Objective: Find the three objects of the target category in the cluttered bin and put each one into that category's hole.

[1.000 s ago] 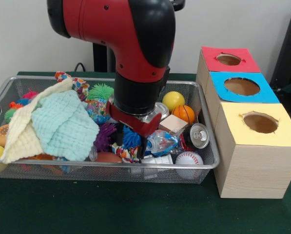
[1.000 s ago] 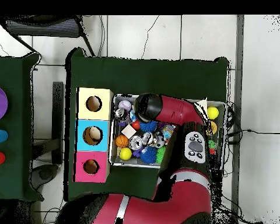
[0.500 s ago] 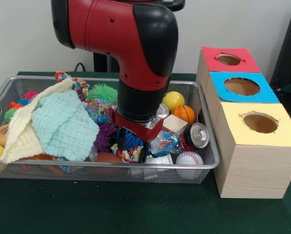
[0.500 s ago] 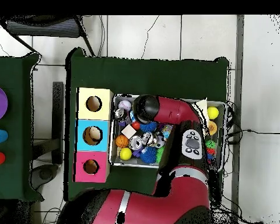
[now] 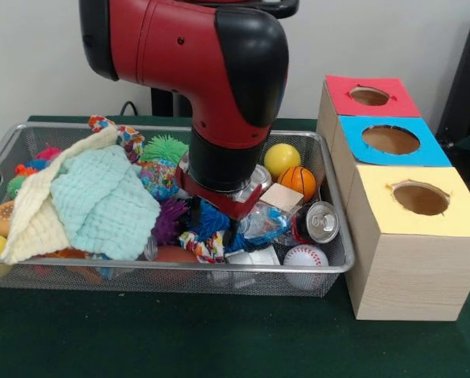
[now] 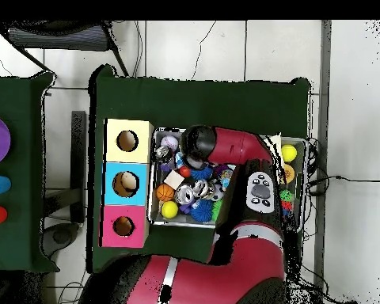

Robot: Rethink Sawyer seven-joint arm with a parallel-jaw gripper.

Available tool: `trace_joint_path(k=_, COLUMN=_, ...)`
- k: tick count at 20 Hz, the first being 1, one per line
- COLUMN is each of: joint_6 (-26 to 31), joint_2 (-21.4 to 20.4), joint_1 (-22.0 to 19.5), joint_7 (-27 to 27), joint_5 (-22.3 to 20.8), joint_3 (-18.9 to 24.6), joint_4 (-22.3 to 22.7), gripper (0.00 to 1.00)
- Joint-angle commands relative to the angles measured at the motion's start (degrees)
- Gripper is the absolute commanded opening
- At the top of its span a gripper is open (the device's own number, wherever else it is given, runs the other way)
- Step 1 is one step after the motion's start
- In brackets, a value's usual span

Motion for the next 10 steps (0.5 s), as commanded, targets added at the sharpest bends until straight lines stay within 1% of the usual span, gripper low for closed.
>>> trace_joint_path(k=1, joint_6=12.2, joint_2=6.3, joint_1=-0.9, joint_7=-11.0, joint_5=-4.5, joint_3=7.0, joint_4=-0.3, gripper=1.00)
trace_joint_path(k=3, joint_6=13.9, joint_2=6.7, joint_1=-1.1, joint_7=-10.5, joint_5=-4.4, joint_3=7.3, joint_4=0.5, gripper=1.00)
trace_joint_path(k=5, joint_6=13.6, joint_2=6.8, joint_1=-1.2, joint_7=-9.2, joint_5=-4.0, joint_3=7.7, joint_4=1.5, gripper=1.00)
trace_joint_path(k=8, joint_6=15.5, joint_2=6.0, joint_1=-1.0, joint_7=-8.9, joint_5=-4.0, joint_3=8.0, joint_4=2.4, gripper=1.00)
trace_joint_path(k=10, joint_6=18.5, joint_2=5.8, joint_1=-0.8, joint_7=-9.7, joint_5=-4.2, joint_3=8.1, joint_4=2.1, gripper=1.00)
